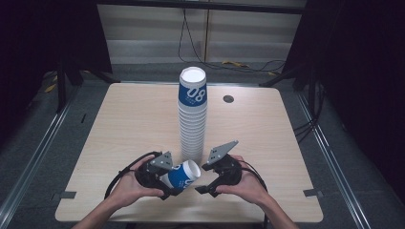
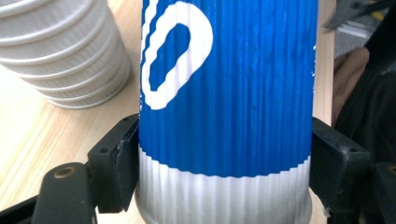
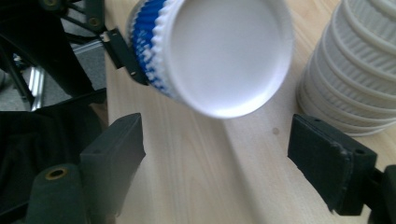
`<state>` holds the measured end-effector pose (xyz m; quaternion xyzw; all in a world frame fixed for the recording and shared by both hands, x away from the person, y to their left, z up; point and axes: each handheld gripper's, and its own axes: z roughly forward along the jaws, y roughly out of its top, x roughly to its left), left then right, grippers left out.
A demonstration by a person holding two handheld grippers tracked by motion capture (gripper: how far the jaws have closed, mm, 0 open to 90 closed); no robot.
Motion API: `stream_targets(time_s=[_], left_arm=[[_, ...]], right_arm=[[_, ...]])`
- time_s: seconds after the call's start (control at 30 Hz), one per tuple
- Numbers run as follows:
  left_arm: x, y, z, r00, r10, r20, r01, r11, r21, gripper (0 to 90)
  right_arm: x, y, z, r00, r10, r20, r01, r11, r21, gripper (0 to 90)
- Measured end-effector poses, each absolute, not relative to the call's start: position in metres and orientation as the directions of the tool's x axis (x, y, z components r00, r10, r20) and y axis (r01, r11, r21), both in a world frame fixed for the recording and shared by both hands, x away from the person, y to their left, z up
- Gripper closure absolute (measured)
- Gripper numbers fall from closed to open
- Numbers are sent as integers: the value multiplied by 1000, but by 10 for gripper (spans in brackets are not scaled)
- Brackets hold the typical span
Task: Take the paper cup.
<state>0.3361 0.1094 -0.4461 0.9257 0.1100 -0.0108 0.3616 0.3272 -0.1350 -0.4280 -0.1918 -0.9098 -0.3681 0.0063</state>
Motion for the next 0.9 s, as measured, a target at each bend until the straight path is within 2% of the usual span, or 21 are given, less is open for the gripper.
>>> stream_targets(time_s=[0.2,0.4,0.5,0.63,0.9], left_arm=[[335,105,-448,978,188,-94,204,-738,644,223],[333,99,-449,983,163,-86,181,-764,619,223],[328,95,-449,987,137,-80,157,-781,605,223],[327,92,-449,989,133,-61,143,-791,595,223],[326,82,-452,993,110,-47,117,-819,561,223]], right_arm=[[329,-136,-430,-930,328,167,354,671,652,186],[330,-132,-434,-939,306,158,338,729,595,170],[329,-129,-436,-945,293,146,321,743,588,220],[329,-128,-437,-949,280,146,312,752,581,186],[328,-126,-439,-949,261,177,316,764,562,181]])
